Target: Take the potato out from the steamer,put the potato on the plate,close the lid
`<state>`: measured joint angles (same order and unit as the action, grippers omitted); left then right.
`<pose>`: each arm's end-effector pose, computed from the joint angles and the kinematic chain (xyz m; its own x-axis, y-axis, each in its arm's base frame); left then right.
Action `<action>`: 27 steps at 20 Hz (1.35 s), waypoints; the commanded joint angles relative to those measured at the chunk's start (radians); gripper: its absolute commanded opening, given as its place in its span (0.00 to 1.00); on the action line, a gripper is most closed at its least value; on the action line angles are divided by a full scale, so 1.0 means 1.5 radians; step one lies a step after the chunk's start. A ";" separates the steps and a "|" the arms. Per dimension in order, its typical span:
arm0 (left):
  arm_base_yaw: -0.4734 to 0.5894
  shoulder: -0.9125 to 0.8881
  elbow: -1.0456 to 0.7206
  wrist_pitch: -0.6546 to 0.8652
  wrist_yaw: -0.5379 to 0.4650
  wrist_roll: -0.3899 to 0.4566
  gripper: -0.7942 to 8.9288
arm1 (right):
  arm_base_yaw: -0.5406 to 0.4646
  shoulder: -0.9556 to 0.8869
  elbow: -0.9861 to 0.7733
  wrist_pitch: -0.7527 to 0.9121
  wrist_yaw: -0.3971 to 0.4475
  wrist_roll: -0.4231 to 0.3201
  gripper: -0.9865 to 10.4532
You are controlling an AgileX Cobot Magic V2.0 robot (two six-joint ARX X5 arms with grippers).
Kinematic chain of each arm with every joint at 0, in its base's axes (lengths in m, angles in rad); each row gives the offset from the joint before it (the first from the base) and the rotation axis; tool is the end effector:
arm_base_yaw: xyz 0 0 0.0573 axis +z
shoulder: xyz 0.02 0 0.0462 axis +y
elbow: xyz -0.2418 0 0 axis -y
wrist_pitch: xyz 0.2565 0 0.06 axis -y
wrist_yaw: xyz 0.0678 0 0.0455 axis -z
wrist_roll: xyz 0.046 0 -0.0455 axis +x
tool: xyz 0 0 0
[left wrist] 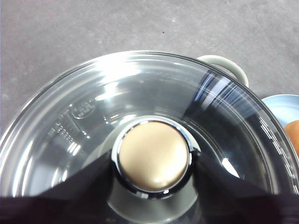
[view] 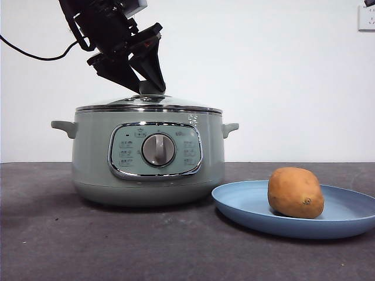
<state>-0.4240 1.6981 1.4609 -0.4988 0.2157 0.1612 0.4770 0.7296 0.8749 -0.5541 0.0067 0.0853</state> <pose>0.3584 -0.1726 0.2657 0.5718 -0.4929 -0.6558 0.6376 0.7700 -0.0229 0.1683 0.0866 0.3159 0.8182 0.4153 -0.3975 -0.4219 0.9035 0.0755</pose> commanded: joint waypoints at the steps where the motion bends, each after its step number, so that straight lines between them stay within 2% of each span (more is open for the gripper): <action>1: -0.002 0.000 0.000 -0.015 -0.003 -0.003 0.64 | 0.001 -0.001 0.000 -0.006 -0.001 -0.005 0.61; 6: -0.002 -0.078 0.000 -0.047 -0.003 -0.003 0.64 | 0.001 -0.001 0.000 -0.023 -0.006 -0.005 0.61; 9: -0.002 -0.164 0.000 -0.102 -0.001 -0.003 0.64 | 0.001 -0.001 0.000 -0.051 -0.034 -0.004 0.61; 16: -0.002 -0.378 0.000 -0.322 0.020 -0.013 0.62 | 0.001 -0.001 0.000 -0.183 -0.181 0.004 0.61; 17: -0.002 -0.394 0.000 -0.353 0.023 -0.021 0.58 | 0.001 -0.001 0.000 -0.198 -0.198 0.010 0.60; 18: -0.002 -0.408 0.000 -0.391 0.034 -0.021 0.49 | 0.001 -0.001 0.000 -0.214 -0.217 0.017 0.56; 20: -0.002 -0.421 0.000 -0.447 0.038 -0.020 0.23 | 0.002 -0.001 0.000 -0.232 -0.234 0.020 0.36; 22: -0.002 -0.421 0.000 -0.474 0.037 -0.020 0.07 | 0.002 -0.001 0.000 -0.240 -0.232 0.020 0.20; 23: -0.002 -0.421 0.000 -0.487 0.037 -0.020 0.07 | 0.002 -0.001 0.000 -0.242 -0.232 0.020 0.11; 24: -0.002 -0.419 0.000 -0.500 0.037 -0.020 0.07 | 0.002 -0.001 0.000 -0.244 -0.232 0.020 0.07; 27: -0.002 -0.419 0.000 -0.496 0.036 -0.023 0.07 | 0.002 -0.001 0.000 -0.245 -0.229 0.020 0.08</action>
<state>-0.4240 1.0695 1.4612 -1.2507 0.2695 0.1364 0.4774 0.7296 0.8749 -0.9226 -0.3382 0.1089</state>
